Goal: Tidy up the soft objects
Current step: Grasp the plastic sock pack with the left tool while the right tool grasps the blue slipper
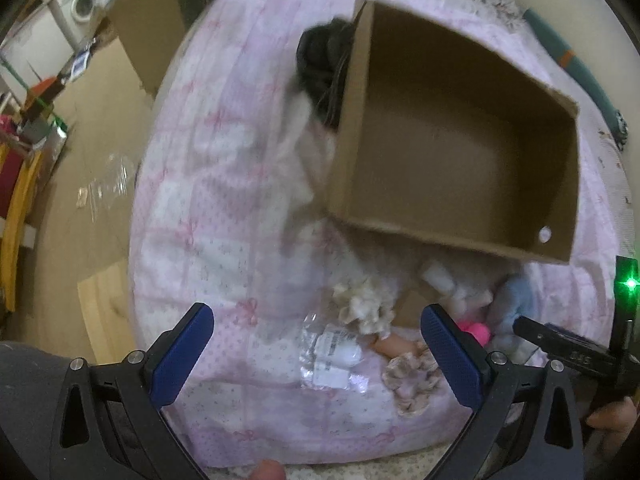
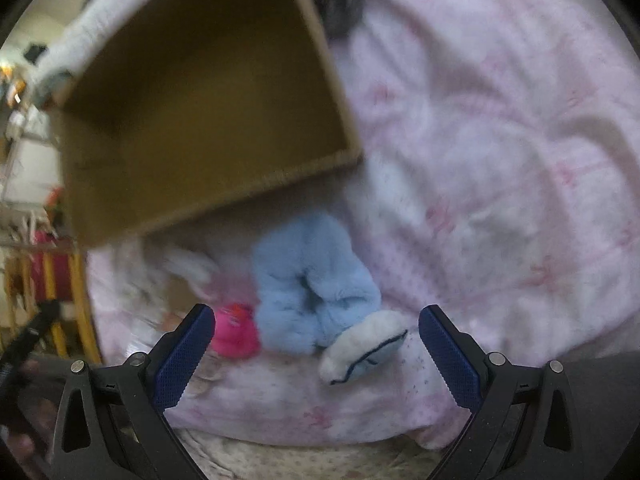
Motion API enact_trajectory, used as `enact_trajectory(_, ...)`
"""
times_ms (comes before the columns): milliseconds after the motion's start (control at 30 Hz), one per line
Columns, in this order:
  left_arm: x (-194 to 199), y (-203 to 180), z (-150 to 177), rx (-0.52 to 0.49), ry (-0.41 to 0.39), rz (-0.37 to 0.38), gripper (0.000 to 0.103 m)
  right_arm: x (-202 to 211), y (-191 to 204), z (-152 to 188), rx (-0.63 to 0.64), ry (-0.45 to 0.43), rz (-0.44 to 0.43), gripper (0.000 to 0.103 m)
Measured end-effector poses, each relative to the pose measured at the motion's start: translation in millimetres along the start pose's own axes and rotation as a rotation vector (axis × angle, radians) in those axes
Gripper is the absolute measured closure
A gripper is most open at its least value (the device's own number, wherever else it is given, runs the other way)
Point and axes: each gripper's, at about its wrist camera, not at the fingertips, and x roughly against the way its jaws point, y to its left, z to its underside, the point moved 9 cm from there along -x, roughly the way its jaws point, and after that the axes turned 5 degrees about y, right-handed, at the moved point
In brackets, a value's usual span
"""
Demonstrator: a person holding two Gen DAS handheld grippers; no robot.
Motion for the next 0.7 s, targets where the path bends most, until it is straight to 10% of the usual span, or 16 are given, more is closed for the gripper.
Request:
enact_trajectory(400, -63, -6, 35, -0.050, 0.231, 0.042, 0.017, -49, 13, 3, 0.139, 0.001, 0.162, 0.001)
enact_trajectory(700, -95, -13, 47, -0.087, 0.317, 0.029, 0.044, -33, 29, 7, 0.179, -0.035, 0.166, 0.058)
